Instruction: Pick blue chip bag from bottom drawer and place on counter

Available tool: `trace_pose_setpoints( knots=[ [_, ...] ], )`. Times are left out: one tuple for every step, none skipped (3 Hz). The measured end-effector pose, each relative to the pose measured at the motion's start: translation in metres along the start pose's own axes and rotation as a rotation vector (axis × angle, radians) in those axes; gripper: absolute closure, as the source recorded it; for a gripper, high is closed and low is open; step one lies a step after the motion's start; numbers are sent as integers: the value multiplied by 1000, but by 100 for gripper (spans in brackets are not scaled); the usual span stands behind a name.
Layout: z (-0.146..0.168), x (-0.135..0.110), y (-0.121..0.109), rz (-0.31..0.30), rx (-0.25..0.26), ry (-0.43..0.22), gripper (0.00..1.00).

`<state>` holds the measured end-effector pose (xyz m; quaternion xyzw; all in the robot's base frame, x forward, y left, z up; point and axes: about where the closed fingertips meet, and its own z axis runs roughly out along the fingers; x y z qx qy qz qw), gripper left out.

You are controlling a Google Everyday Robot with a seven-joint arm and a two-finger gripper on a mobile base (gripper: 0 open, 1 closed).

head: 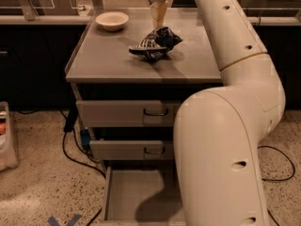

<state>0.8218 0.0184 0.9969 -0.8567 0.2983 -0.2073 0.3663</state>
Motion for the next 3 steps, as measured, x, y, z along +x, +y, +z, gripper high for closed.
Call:
trace_pose_setpoints(
  knots=[
    [0,0,0,0,0,0,0],
    [-15,14,-2,3,-17,73,0],
    [-17,16,-1,2,-22,88,0]
  ],
)
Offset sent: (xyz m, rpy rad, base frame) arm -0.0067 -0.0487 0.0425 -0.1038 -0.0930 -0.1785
